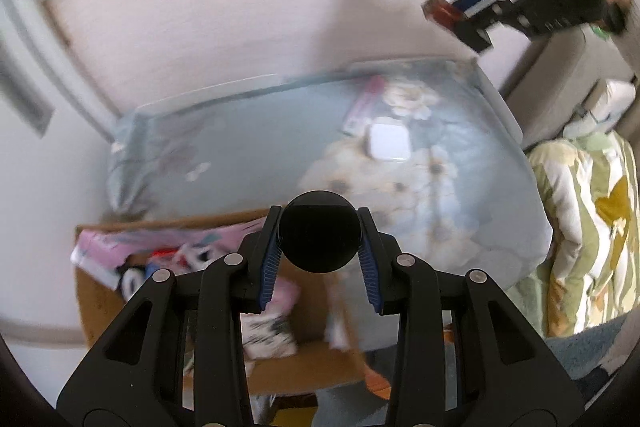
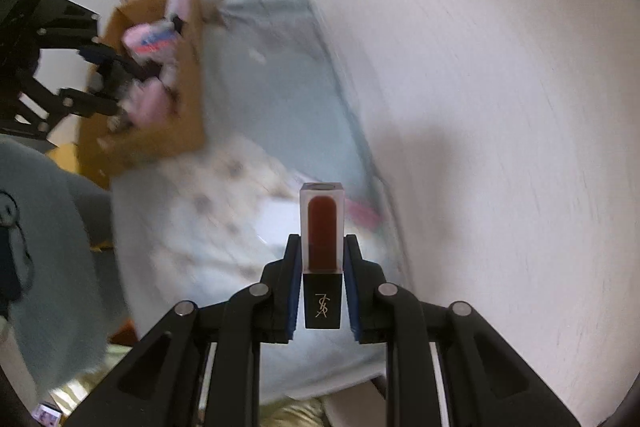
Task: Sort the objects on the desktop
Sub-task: 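Carry the black item and lip gloss into the cardboard box and release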
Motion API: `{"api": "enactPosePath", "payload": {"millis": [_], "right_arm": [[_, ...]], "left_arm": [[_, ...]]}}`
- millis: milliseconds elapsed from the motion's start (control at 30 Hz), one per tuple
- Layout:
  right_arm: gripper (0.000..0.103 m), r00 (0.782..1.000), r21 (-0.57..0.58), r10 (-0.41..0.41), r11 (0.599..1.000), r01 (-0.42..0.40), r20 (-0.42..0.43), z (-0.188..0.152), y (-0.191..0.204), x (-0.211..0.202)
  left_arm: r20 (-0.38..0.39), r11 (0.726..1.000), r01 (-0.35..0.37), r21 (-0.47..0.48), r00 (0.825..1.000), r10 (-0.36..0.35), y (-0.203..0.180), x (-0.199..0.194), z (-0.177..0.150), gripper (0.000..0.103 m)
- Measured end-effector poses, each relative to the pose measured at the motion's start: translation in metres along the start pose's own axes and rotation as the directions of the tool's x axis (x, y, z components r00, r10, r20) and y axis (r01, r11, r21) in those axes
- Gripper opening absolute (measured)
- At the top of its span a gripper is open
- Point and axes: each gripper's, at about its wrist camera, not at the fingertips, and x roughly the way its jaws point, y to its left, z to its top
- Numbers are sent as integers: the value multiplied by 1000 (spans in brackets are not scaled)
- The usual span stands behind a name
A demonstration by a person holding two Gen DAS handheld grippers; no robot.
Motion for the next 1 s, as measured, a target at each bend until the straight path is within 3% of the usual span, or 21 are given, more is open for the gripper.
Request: {"api": "enactPosePath", "payload": {"millis": [300, 567, 1000], "right_arm": [[18, 992, -15, 115, 993, -114, 61, 97, 99, 4], [18, 979, -49, 206, 977, -205, 5, 153, 183, 65], [18, 976, 16, 201, 980, -201, -86, 185, 196, 116]], "left_arm": [[9, 990, -89, -109, 996, 91, 92, -34, -41, 32], [-21, 979, -67, -191, 998, 64, 140, -19, -74, 32], [-56, 973, -12, -231, 998, -1, 176, 15, -94, 32]]}}
